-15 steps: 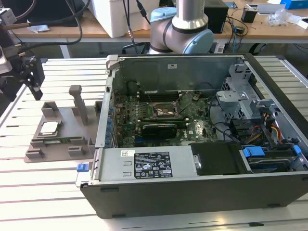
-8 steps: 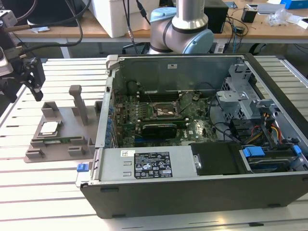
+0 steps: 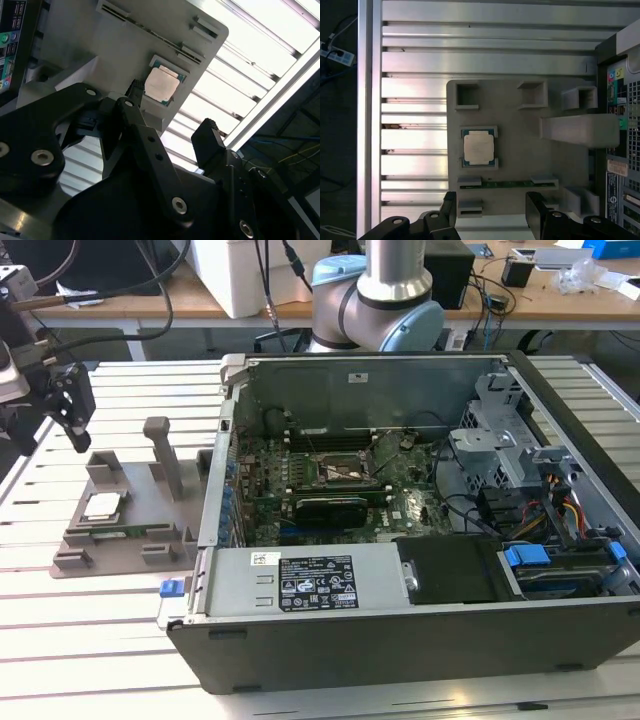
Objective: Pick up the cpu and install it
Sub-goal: 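Pick up the cpu and move it towards the insertion slot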
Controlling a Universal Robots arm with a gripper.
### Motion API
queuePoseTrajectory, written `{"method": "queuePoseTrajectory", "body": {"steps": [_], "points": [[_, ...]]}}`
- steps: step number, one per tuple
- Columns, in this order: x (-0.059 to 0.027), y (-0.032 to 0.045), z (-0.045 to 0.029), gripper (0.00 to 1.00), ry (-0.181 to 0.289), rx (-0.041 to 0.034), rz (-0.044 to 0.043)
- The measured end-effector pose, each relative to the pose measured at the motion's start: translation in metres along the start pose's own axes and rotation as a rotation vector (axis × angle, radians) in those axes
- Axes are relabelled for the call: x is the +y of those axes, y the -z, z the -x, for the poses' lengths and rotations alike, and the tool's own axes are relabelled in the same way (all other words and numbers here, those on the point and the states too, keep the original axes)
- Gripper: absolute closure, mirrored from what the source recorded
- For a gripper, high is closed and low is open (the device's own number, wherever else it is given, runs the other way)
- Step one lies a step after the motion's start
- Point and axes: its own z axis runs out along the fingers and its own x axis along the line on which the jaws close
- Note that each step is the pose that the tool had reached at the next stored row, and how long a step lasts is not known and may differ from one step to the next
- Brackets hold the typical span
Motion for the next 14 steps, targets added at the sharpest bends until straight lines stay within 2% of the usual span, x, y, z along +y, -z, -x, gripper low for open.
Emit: {"method": "queuePoseTrajectory", "body": {"steps": [14], "points": [[0.0,-0.0064,-0.0002,0.34,0.0,0.0,0.0001]]}}
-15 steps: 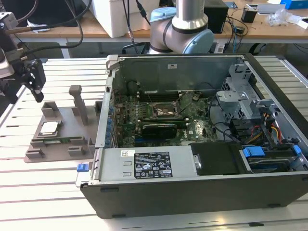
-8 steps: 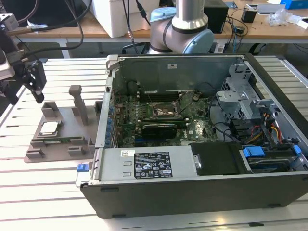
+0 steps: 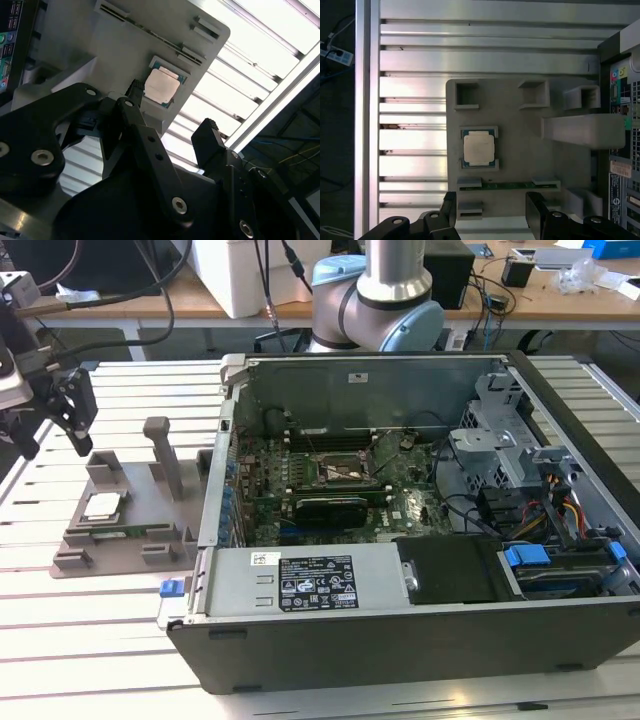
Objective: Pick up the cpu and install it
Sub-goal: 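Pick up the cpu and move it towards the insertion slot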
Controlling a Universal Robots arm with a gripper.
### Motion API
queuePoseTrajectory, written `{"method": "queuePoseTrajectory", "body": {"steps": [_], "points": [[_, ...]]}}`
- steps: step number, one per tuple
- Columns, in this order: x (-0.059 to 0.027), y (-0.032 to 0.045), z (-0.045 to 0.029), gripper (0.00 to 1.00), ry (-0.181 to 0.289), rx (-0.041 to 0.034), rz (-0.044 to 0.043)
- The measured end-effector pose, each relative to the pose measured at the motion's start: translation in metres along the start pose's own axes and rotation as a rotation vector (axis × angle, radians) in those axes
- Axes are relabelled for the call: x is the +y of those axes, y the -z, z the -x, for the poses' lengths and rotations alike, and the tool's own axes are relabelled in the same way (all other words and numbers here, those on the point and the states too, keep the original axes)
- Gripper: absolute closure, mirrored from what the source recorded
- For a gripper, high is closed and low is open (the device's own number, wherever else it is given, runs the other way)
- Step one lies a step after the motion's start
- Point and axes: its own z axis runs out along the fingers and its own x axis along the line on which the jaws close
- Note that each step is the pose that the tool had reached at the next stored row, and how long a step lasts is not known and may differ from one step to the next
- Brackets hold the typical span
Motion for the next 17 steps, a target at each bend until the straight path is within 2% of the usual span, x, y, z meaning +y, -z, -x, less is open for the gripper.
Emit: {"method": "queuePoseTrajectory", "body": {"steps": [17], "points": [[0.0,-0.0199,-0.0005,0.34,0.0,-0.0001,0.0]]}}
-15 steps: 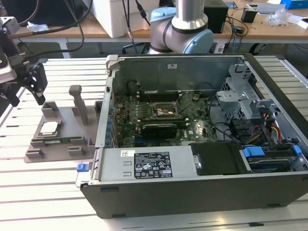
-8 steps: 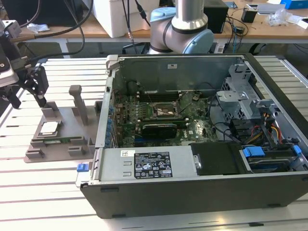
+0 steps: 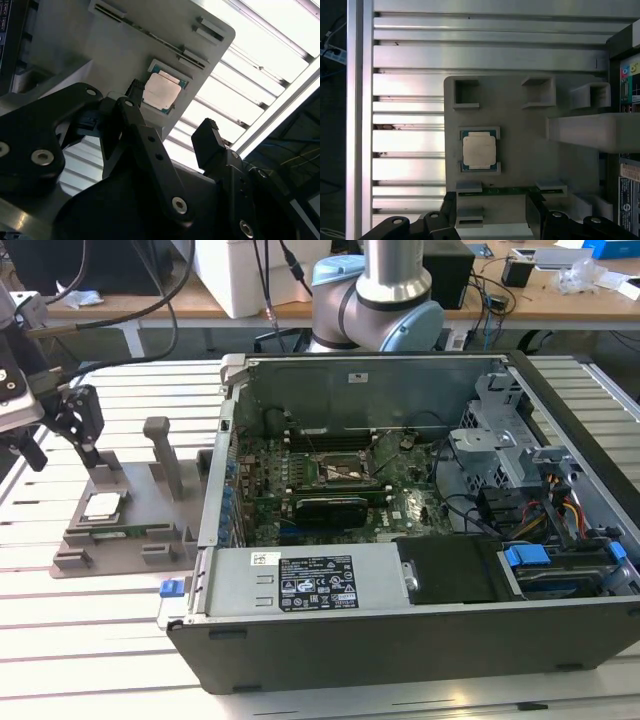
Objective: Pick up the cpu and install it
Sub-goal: 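Pick up the cpu and move it towards the insertion slot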
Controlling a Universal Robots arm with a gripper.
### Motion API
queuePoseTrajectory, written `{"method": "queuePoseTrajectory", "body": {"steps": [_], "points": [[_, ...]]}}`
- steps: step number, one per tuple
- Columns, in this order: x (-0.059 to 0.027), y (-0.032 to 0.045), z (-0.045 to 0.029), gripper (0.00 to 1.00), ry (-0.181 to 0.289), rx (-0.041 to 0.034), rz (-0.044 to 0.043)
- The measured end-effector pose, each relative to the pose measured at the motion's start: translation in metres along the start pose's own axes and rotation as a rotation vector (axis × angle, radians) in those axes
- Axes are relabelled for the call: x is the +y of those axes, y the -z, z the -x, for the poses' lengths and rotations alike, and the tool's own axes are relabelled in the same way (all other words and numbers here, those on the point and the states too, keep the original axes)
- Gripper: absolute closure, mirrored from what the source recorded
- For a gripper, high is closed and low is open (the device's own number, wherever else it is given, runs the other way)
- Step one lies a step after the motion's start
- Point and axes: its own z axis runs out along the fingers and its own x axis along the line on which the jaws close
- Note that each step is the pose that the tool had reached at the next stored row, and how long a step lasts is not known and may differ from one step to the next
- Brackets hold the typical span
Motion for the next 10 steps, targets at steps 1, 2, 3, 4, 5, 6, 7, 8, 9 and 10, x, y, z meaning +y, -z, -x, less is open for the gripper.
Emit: {"method": "queuePoseTrajectory", "body": {"steps": [1,2,3,4,5,6,7,8,9,10], "points": [[0.0,-0.0017,0.0,0.34,0.0,0.0,-0.0001],[0.0,-0.0029,-0.0001,0.34,0.0,0.0,0.0],[0.0,-0.0038,-0.0001,0.34,0.0,0.0,-0.0001],[0.0,-0.0045,-0.0001,0.34,0.0,0.0,0.0],[0.0,-0.0051,-0.0001,0.34,0.0,0.0,0.0],[0.0,-0.0063,-0.0002,0.34,0.0,0.0,0.0],[0.0,-0.0079,-0.0002,0.34,0.0,0.0001,-0.0001],[0.0,-0.0092,-0.0002,0.34,0.0,0.0,-0.0001],[0.0,-0.0098,-0.0003,0.34,0.0,0.0,0.0],[0.0,-0.0104,-0.0003,0.34,0.0,0.0,-0.0001]]}}
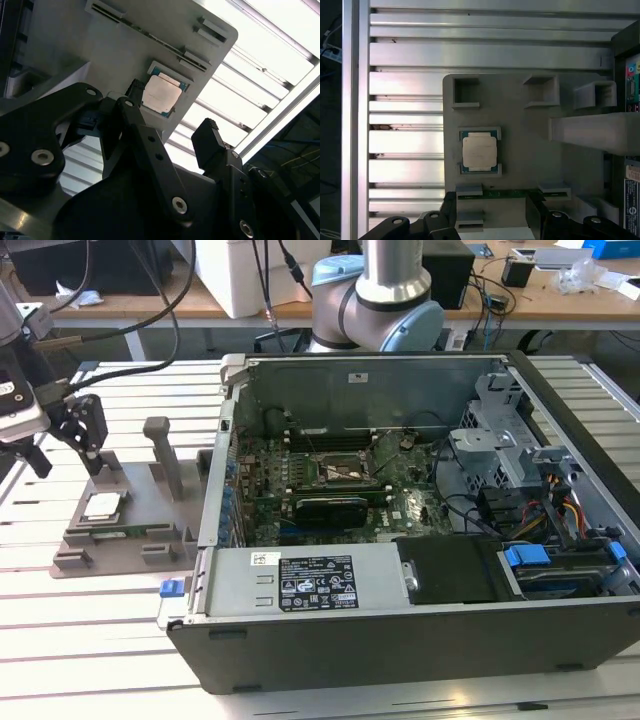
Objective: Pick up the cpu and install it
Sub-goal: 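Pick up the cpu and move it towards the insertion slot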
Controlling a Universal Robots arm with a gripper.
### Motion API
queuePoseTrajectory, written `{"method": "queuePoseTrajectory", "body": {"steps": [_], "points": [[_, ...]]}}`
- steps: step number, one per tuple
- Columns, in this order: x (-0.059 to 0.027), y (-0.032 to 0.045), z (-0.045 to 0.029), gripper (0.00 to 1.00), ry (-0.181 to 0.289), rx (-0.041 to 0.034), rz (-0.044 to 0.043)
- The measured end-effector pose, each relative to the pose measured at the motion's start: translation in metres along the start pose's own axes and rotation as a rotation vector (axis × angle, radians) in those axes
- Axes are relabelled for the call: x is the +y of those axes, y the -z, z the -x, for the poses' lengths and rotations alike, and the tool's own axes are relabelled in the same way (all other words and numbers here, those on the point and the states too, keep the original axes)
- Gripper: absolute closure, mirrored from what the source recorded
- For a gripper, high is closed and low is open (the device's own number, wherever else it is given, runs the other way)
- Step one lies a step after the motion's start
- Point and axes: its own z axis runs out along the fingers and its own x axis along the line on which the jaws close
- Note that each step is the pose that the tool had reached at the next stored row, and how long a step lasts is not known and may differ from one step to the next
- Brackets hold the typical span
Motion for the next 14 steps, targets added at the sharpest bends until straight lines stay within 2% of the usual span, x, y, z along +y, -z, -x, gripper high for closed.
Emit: {"method": "queuePoseTrajectory", "body": {"steps": [14], "points": [[0.0,-0.0118,-0.0003,0.34,0.0,0.0,0.0]]}}
